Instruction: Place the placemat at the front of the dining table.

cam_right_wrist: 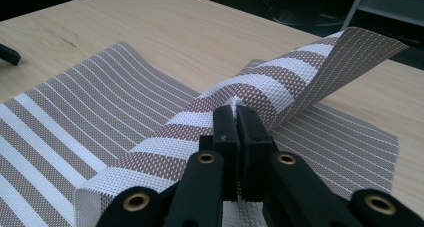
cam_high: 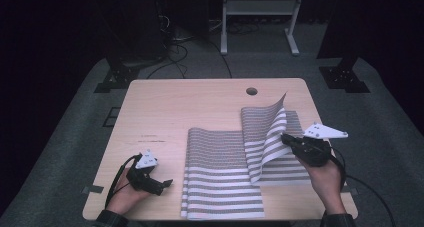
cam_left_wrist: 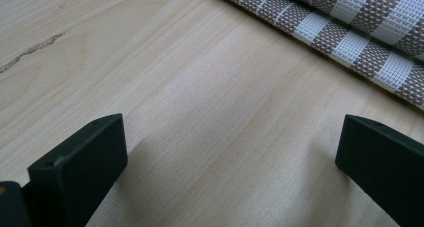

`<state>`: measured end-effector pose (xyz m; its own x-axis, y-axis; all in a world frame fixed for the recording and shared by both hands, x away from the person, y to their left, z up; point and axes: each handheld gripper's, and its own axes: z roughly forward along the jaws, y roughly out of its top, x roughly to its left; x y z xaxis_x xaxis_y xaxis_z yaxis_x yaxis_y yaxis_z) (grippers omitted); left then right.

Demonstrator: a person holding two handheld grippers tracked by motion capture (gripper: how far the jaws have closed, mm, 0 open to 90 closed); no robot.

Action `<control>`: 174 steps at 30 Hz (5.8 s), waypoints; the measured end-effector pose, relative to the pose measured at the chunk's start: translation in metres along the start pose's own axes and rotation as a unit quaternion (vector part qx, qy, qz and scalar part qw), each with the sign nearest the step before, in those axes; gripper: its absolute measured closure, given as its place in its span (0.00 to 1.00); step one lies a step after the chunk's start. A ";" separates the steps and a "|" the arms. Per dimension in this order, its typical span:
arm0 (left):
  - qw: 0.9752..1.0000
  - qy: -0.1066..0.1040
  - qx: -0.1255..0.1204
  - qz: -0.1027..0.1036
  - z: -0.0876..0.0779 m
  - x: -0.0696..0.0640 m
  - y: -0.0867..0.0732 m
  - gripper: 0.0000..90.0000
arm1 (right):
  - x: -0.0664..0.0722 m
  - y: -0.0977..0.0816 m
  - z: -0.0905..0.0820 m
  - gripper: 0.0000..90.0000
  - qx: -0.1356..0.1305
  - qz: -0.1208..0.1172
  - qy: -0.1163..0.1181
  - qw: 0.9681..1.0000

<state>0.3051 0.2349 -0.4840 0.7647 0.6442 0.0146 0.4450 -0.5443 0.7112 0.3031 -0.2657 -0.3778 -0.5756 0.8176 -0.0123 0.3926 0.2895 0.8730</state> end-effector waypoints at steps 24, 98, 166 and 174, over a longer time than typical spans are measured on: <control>1.000 -0.002 -0.001 0.002 0.001 0.000 0.001 0.00 | 0.025 0.024 0.037 0.98 0.000 -0.025 0.045 0.999; 1.000 -0.003 -0.002 0.001 0.001 0.000 0.001 0.00 | 0.159 0.050 0.162 0.83 0.039 -0.075 0.215 0.973; 1.000 -0.004 0.000 0.004 0.001 -0.001 0.001 0.00 | 0.025 -0.038 0.026 0.40 0.083 0.003 0.049 0.995; 1.000 -0.004 0.000 0.005 0.001 -0.001 0.001 0.00 | 0.018 -0.061 0.010 0.40 0.102 0.012 0.029 0.994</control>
<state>0.3051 0.2338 -0.4840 0.7730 0.6342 0.0154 0.4373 -0.5502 0.7114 0.2759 -0.2637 -0.4367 -0.6025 0.7971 0.0397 0.5399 0.3705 0.7558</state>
